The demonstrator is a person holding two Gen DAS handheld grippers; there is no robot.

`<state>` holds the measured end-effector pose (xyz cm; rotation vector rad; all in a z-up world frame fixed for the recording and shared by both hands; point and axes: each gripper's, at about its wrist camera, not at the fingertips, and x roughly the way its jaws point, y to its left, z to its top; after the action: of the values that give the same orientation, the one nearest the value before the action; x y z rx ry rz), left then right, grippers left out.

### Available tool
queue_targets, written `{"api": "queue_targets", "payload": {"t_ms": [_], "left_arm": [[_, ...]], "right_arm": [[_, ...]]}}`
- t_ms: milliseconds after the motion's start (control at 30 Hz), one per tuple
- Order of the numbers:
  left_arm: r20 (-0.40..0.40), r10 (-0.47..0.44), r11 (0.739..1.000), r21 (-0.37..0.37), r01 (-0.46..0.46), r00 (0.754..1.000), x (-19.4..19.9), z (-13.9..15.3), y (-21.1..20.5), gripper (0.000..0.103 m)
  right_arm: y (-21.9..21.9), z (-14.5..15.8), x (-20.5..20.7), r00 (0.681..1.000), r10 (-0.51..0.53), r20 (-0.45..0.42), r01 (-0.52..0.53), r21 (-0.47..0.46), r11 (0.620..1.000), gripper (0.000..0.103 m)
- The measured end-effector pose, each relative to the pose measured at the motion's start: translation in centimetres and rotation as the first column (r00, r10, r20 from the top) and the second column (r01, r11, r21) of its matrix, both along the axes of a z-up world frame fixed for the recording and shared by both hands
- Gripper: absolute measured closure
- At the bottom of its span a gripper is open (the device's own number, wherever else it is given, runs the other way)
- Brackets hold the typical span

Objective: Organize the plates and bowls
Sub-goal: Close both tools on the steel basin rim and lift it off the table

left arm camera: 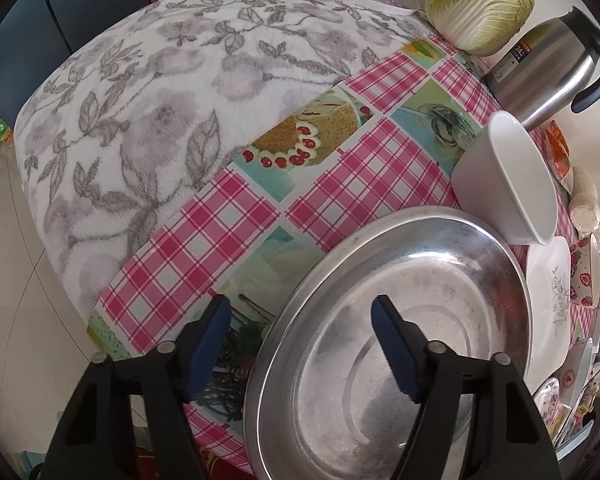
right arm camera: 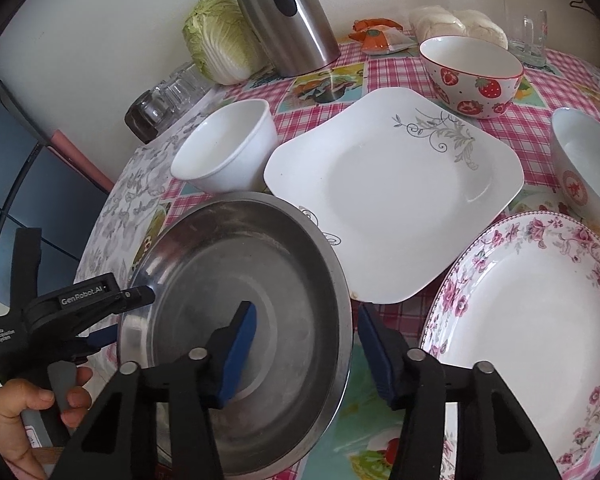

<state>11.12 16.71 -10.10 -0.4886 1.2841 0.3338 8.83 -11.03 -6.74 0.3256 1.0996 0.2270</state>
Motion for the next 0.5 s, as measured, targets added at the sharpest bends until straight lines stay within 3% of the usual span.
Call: {"api": "queue_targets", "payload": {"t_ms": [100,200,400,500], "left_arm": [[-0.011,0.009,1.0,-0.019,-0.01,1.0,-0.1,-0.6,0.3,0.033],[-0.006,0.002,1.0,-0.001,-0.002,1.0,-0.1,-0.6,0.2,0.041],[0.012,-0.003,1.0,-0.008,0.003,1.0,-0.1,-0.4,0.1,0.06],[0.02,0.0,1.0,-0.003,0.0,1.0,-0.1,-0.4,0.1,0.063]], "right_arm": [[-0.1,-0.1,0.0,1.0,-0.006,0.002,0.006,-0.013,1.0,0.063],[-0.5,-0.5,0.2,1.0,-0.016,-0.012,0.016,0.002,1.0,0.069],[-0.6,-1.8,0.4,0.998,-0.017,-0.06,0.017,0.012,1.0,0.071],[-0.6,-2.4,0.5,0.997,-0.016,-0.078,0.018,0.024,1.0,0.072]]}}
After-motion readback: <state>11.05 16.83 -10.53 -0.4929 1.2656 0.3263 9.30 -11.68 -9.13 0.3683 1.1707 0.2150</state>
